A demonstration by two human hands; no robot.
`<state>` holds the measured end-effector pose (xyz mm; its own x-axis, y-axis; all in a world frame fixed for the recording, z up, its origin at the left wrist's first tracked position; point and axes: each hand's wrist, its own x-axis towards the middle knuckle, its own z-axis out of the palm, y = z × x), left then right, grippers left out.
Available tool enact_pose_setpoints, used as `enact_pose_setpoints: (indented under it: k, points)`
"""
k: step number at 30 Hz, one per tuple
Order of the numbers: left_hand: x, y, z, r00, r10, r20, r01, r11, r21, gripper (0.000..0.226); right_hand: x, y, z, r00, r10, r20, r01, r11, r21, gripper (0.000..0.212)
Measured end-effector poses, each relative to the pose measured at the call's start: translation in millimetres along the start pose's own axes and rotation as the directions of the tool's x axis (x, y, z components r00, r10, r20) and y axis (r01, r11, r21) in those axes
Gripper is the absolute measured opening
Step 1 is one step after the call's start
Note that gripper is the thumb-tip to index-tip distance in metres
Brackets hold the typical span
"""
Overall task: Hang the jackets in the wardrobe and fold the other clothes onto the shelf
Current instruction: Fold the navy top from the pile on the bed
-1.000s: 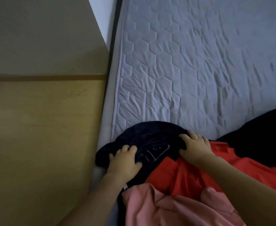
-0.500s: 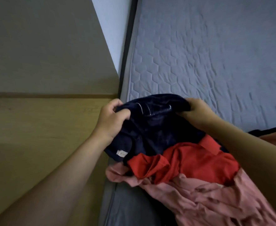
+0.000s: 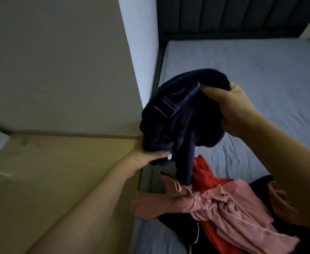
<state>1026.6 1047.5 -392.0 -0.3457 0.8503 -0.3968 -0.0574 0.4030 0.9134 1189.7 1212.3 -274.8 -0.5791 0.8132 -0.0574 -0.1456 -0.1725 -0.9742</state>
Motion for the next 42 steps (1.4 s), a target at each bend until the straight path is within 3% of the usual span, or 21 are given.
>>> enact_pose_setpoints:
  k: [3, 5, 8, 10, 12, 14, 16, 19, 21, 23, 25, 28, 31, 33, 35, 37, 39, 40, 41, 42]
  points:
    - [-25, 28, 28, 0.999, 0.033, -0.038, -0.038, 0.990, -0.133, 0.038, -27, -33, -1, 0.995, 0.027, -0.098, -0.013, 0.989, 0.145, 0.022]
    - [-43, 67, 41, 0.986, 0.054, -0.157, -0.104, 0.939, -0.329, 0.009, -42, -60, -9, 0.984, 0.069, -0.163, -0.029, 0.971, 0.237, 0.031]
    - [-69, 139, 47, 0.944, 0.083, -0.320, -0.257, 0.793, -0.553, 0.018, -64, -108, -34, 0.979, 0.171, -0.107, -0.126, 0.933, 0.338, 0.034]
    - [-94, 188, 53, 0.921, 0.097, -0.376, -0.310, 0.768, -0.560, 0.020, -83, -140, -53, 0.931, 0.345, 0.117, -0.360, 0.920, 0.157, 0.031]
    - [-123, 227, 69, 0.916, 0.140, -0.377, -0.332, 0.792, -0.513, 0.028, -104, -169, -69, 0.734, 0.597, 0.324, -0.518, 0.800, -0.302, 0.032]
    - [-151, 260, 97, 0.923, 0.175, -0.344, -0.331, 0.817, -0.473, 0.034, -118, -196, -89, 0.544, 0.743, 0.390, -0.422, 0.644, -0.638, 0.041]
    - [-177, 289, 126, 0.928, 0.157, -0.337, -0.293, 0.867, -0.404, 0.035, -128, -217, -110, 0.504, 0.739, 0.447, -0.328, 0.642, -0.693, 0.051]
    - [-211, 324, 159, 0.916, 0.164, -0.367, -0.290, 0.903, -0.319, 0.041, -147, -229, -136, 0.540, 0.578, 0.611, -0.375, 0.816, -0.440, 0.055]
    - [-225, 331, 171, 0.845, 0.326, -0.425, -0.384, 0.922, -0.057, 0.034, -161, -228, -145, 0.553, 0.480, 0.680, -0.409, 0.868, -0.280, 0.065]
    - [-236, 333, 177, 0.748, 0.505, -0.431, -0.396, 0.861, 0.320, 0.014, -173, -226, -142, 0.526, 0.484, 0.699, -0.345, 0.873, -0.344, 0.074]
    - [-247, 332, 181, 0.718, 0.588, -0.373, -0.383, 0.781, 0.493, 0.007, -181, -224, -129, 0.521, 0.515, 0.681, -0.257, 0.855, -0.450, 0.076]
    - [-264, 325, 176, 0.739, 0.619, -0.265, -0.322, 0.670, 0.669, 0.009, -194, -225, -103, 0.651, 0.405, 0.642, -0.135, 0.894, -0.427, 0.052]
    - [-287, 311, 154, 0.799, 0.565, -0.206, -0.238, 0.612, 0.755, 0.023, -205, -224, -90, 0.799, 0.287, 0.528, -0.185, 0.954, -0.237, 0.039]
    - [-307, 299, 129, 0.874, 0.453, -0.175, -0.208, 0.674, 0.709, 0.043, -208, -228, -85, 0.921, 0.197, 0.337, -0.214, 0.977, 0.012, 0.022]
    - [-325, 281, 107, 0.957, 0.269, -0.104, -0.131, 0.727, 0.674, 0.056, -208, -238, -80, 0.982, 0.137, 0.130, -0.155, 0.978, 0.140, 0.017]
    - [-331, 260, 94, 0.985, 0.159, -0.067, -0.038, 0.579, 0.815, 0.041, -210, -250, -71, 0.996, 0.079, 0.042, -0.084, 0.983, 0.162, 0.026]
    - [-328, 249, 83, 0.956, 0.233, -0.176, 0.088, 0.345, 0.935, 0.016, -216, -262, -61, 0.998, 0.058, 0.024, -0.061, 0.990, 0.125, 0.028]
    - [-328, 248, 77, 0.910, 0.318, -0.265, 0.168, 0.303, 0.938, 0.008, -220, -268, -58, 0.997, 0.077, 0.020, -0.079, 0.991, 0.106, 0.027]
    - [-329, 248, 71, 0.841, 0.393, -0.372, 0.228, 0.365, 0.902, 0.004, -224, -274, -58, 0.994, 0.109, 0.021, -0.110, 0.989, 0.095, 0.025]
    - [-331, 248, 64, 0.756, 0.429, -0.495, 0.226, 0.538, 0.812, 0.002, -228, -282, -63, 0.989, 0.140, 0.047, -0.144, 0.985, 0.095, 0.021]
